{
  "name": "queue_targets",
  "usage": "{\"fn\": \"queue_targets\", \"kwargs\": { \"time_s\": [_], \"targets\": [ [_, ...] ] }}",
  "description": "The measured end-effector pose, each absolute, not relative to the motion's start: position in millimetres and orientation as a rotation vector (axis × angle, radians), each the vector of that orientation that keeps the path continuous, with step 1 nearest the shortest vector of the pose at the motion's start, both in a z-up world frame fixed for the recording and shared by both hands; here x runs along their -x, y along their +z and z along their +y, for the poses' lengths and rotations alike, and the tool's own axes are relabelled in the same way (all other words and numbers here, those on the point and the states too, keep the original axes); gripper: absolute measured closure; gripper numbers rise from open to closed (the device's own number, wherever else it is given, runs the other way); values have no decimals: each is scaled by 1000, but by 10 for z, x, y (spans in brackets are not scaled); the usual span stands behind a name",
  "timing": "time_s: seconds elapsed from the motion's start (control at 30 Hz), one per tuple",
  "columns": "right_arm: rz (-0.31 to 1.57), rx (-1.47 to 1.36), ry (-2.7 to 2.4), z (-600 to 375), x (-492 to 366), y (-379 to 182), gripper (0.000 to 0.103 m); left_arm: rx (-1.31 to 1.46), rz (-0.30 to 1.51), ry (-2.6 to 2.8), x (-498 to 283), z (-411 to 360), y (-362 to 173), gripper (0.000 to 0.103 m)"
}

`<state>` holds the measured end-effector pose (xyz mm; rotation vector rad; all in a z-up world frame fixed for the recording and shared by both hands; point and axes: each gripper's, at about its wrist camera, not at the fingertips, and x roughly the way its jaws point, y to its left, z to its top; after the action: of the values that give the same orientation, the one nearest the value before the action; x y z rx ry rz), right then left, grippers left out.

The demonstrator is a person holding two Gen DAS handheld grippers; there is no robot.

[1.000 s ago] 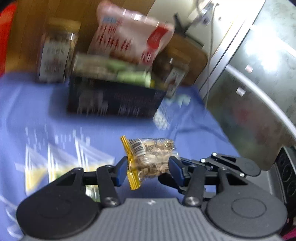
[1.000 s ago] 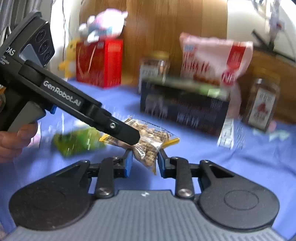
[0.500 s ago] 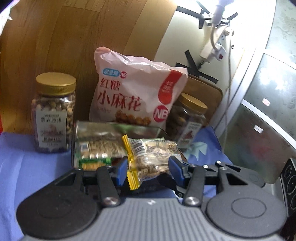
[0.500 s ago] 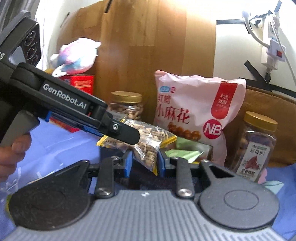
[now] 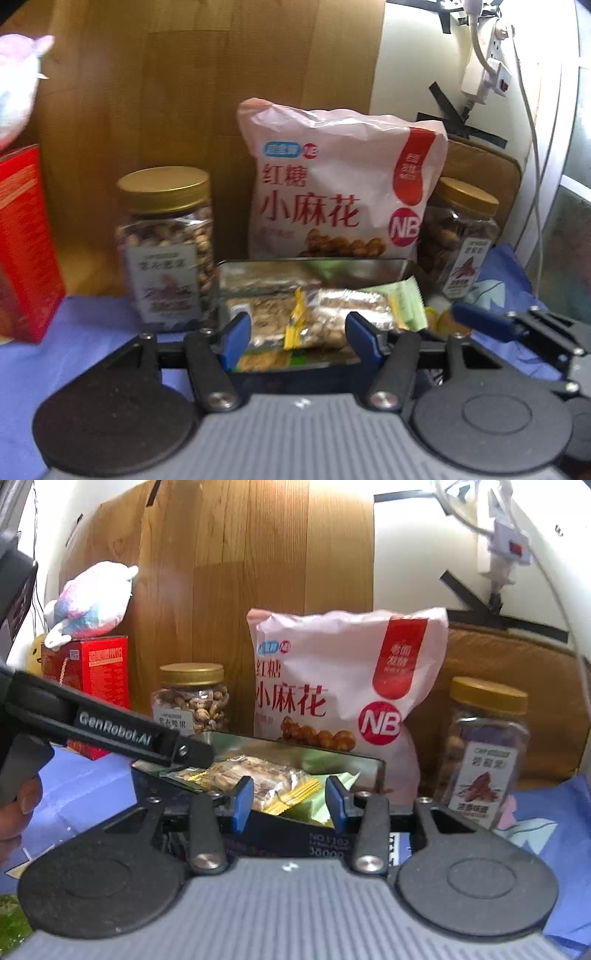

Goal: Organize snacks
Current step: 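Carry the nut bag into the tin box and open the left gripper, then pull the left gripper back from the tin and hover over the green packet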

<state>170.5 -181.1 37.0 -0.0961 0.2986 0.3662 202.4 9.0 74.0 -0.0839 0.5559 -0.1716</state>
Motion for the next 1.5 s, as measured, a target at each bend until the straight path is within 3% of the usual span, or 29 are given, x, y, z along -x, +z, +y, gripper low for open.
{"fn": "queue_targets", "kwargs": {
  "time_s": [0.1, 0.33, 0.5, 0.97, 1.07, 1.4, 1.5],
  "targets": [
    [308, 62, 387, -1861, -1552, 393, 57, 68, 550, -153, -1820, 91, 748, 38],
    [380, -45, 426, -1891, -1185, 320, 57, 44, 593, -152, -1419, 16, 669, 38],
    [406, -132, 415, -1931, -915, 242, 45, 30, 627, -140, -1198, -17, 561, 37],
    [404, -218, 343, -1992, -511, 201, 44, 1, 641, -95, -786, -48, 480, 36],
    [408, -221, 345, -1978, -430, 234, 44, -2, 627, -87, -710, -35, 491, 22],
    [365, -223, 343, -1911, -199, 341, 37, -10, 595, -62, -513, 41, 534, 21],
    [343, -230, 341, -1893, -148, 389, 31, -6, 580, -44, -451, 83, 560, 10]
  ]
}}
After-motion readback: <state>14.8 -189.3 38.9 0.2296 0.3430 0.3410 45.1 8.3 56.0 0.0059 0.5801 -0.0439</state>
